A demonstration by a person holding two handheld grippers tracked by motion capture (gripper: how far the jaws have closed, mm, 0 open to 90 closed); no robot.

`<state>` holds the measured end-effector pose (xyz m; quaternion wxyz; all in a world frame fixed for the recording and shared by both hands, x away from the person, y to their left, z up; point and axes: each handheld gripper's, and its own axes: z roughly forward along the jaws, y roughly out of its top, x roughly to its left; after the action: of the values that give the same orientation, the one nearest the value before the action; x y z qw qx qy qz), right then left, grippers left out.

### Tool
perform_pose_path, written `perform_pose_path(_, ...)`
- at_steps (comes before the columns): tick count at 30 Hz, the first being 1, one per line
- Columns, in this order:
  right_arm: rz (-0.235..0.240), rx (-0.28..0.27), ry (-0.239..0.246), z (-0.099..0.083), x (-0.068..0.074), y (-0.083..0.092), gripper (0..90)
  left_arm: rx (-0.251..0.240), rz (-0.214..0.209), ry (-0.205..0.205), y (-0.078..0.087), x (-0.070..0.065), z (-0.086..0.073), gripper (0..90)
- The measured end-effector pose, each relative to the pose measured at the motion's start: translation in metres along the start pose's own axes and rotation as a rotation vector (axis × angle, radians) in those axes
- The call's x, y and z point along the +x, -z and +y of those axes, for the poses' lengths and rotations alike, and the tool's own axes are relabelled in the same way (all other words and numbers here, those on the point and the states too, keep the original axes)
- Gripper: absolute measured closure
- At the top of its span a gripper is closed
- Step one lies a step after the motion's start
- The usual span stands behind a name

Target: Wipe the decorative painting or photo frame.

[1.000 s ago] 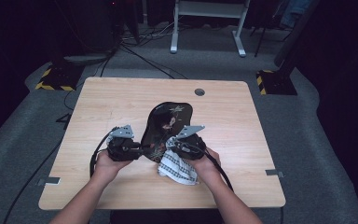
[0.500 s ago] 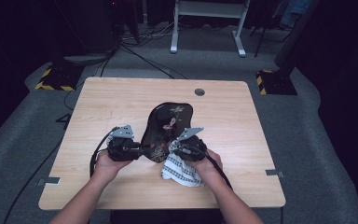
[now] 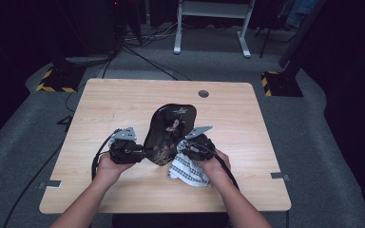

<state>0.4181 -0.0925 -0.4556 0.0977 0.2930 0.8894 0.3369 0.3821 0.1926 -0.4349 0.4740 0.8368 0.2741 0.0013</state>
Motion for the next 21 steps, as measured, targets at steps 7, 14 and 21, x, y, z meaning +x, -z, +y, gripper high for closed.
perform_pose_path(7, 0.0, -0.051, -0.023, -0.003, -0.003, 0.003, 79.4, 0.0, -0.001, 0.002, 0.0, 0.0, 0.0, 74.5)
perform_pose_path(14, -0.015, -0.011, -0.024, -0.004, -0.006, 0.001, 79.3, -0.001, -0.001, 0.004, 0.0, 0.0, 0.0, 74.7)
perform_pose_path(21, -0.03, -0.047, -0.039, -0.002, -0.013, 0.008, 79.4, 0.0, -0.011, 0.005, -0.001, -0.001, 0.0, 73.5)
